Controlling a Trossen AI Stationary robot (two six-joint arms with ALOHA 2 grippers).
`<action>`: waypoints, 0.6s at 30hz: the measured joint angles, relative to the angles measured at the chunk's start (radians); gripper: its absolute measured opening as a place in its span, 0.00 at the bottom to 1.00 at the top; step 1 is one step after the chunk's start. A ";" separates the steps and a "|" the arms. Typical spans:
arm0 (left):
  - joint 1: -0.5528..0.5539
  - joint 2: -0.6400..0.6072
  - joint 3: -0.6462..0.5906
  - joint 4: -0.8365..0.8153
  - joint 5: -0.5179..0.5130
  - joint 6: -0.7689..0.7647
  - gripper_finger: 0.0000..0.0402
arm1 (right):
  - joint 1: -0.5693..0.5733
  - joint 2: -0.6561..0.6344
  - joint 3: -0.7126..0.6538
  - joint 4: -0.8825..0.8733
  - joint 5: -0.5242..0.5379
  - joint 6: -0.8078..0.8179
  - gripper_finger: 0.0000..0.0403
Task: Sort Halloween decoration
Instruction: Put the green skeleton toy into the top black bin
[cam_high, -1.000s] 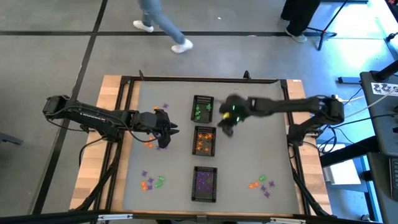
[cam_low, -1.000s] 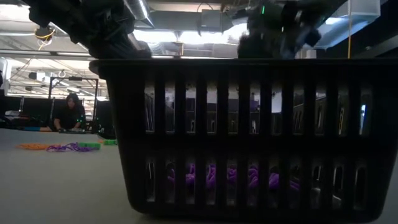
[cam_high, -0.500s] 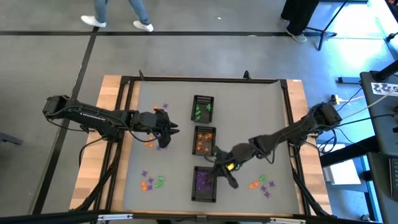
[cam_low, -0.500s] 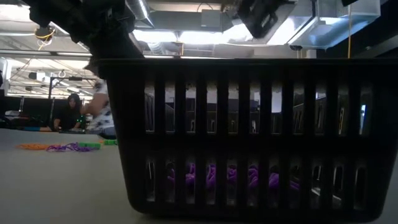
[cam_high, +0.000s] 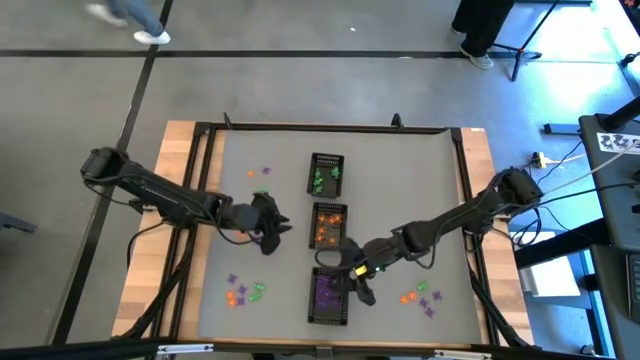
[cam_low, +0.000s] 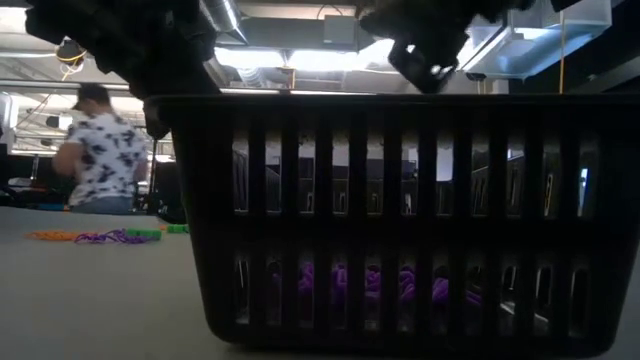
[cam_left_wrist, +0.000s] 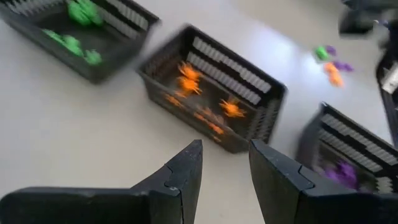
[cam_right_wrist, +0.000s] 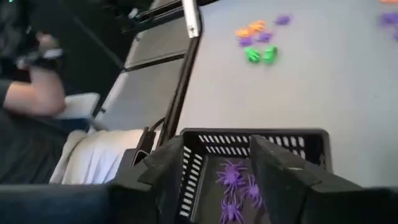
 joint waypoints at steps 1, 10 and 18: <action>-0.018 0.016 0.000 0.013 0.000 -0.018 0.31 | 0.010 -0.013 0.000 -0.032 0.023 0.018 0.46; -0.196 0.138 0.000 0.343 0.023 -0.125 0.31 | 0.249 -0.036 0.000 -0.066 0.374 0.035 0.37; -0.335 0.180 0.002 0.604 0.017 0.001 0.31 | 0.495 -0.095 0.000 0.206 0.675 -0.364 0.31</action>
